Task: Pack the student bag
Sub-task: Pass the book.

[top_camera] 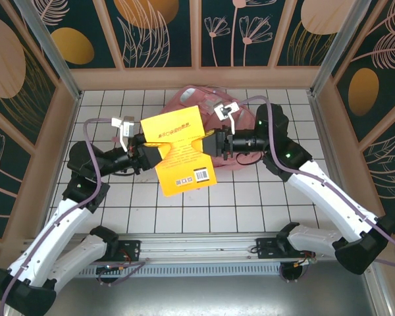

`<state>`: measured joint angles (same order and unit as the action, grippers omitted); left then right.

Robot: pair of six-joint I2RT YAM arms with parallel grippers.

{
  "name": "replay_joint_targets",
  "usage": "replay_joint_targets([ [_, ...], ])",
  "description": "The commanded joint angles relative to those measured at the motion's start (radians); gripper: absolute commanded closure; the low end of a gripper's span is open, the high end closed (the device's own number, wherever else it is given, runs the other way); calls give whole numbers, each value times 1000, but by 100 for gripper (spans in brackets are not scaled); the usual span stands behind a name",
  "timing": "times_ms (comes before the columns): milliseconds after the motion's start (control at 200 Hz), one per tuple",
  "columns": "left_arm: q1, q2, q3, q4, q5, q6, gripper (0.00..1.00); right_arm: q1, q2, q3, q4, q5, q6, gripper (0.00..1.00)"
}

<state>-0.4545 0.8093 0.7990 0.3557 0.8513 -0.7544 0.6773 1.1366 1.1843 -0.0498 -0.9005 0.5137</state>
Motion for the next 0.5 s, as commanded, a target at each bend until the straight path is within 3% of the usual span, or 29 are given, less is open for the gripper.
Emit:
replay_joint_targets([
  [0, -4, 9, 15, 83, 58, 0, 70, -29, -20, 10, 12, -12, -35, 100],
  [195, -4, 77, 16, 155, 141, -52, 93, -40, -1, 14, -20, -5, -62, 100],
  [270, -4, 105, 21, 156, 146, -58, 87, -50, -5, 2, 8, 2, -43, 100],
  [325, -4, 121, 30, 163, 144, -57, 100, -53, -11, -18, 50, 8, -16, 100],
  [400, -4, 121, 47, 131, 75, -41, 100, -55, -27, -52, 101, 52, 20, 82],
  [495, -4, 79, 25, 195, -108, -88, 100, -55, -70, -157, 273, 89, 109, 47],
])
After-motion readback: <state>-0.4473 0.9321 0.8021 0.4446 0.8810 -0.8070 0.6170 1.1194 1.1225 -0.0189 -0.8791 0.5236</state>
